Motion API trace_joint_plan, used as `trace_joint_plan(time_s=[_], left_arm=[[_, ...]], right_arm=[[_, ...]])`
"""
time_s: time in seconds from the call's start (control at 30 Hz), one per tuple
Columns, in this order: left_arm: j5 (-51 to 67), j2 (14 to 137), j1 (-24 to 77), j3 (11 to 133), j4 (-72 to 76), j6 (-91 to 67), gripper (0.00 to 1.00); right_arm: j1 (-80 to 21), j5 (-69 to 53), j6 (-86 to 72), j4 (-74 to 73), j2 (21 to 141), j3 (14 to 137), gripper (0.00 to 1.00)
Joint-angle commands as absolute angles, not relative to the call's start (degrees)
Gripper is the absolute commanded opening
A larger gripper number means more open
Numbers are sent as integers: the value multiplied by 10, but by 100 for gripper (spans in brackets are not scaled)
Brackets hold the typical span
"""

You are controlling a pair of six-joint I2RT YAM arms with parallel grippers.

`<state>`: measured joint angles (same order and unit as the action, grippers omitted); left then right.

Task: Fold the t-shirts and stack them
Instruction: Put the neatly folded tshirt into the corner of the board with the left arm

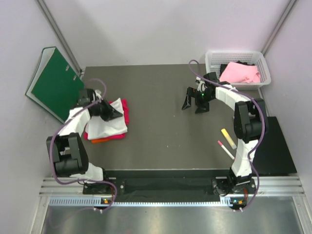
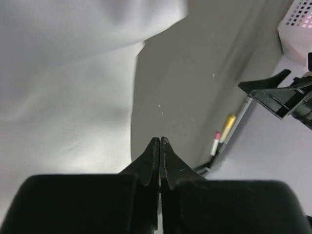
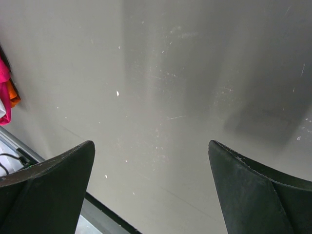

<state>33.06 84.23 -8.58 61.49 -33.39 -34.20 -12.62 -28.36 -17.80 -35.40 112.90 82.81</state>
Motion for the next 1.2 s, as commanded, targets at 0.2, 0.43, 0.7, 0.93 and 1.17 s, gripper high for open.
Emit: trace_joint_plan(time_s=[0.2, 0.43, 0.7, 0.93, 1.17], left_arm=[[515, 860, -98, 398, 143, -629, 0], [576, 993, -135, 330, 433, -766, 0], [610, 1132, -131, 394, 581, -841, 0], [603, 1080, -117, 484, 332, -696, 0], [571, 1040, -94, 549, 72, -513, 0]], right_arm=[[-126, -293, -178, -335, 1120, 818, 99], [-126, -293, -178, -337, 1125, 823, 100], [-127, -293, -177, -340, 1127, 819, 100], [-126, -289, -177, -341, 1130, 819, 100], [-127, -290, -182, -338, 1142, 825, 100]])
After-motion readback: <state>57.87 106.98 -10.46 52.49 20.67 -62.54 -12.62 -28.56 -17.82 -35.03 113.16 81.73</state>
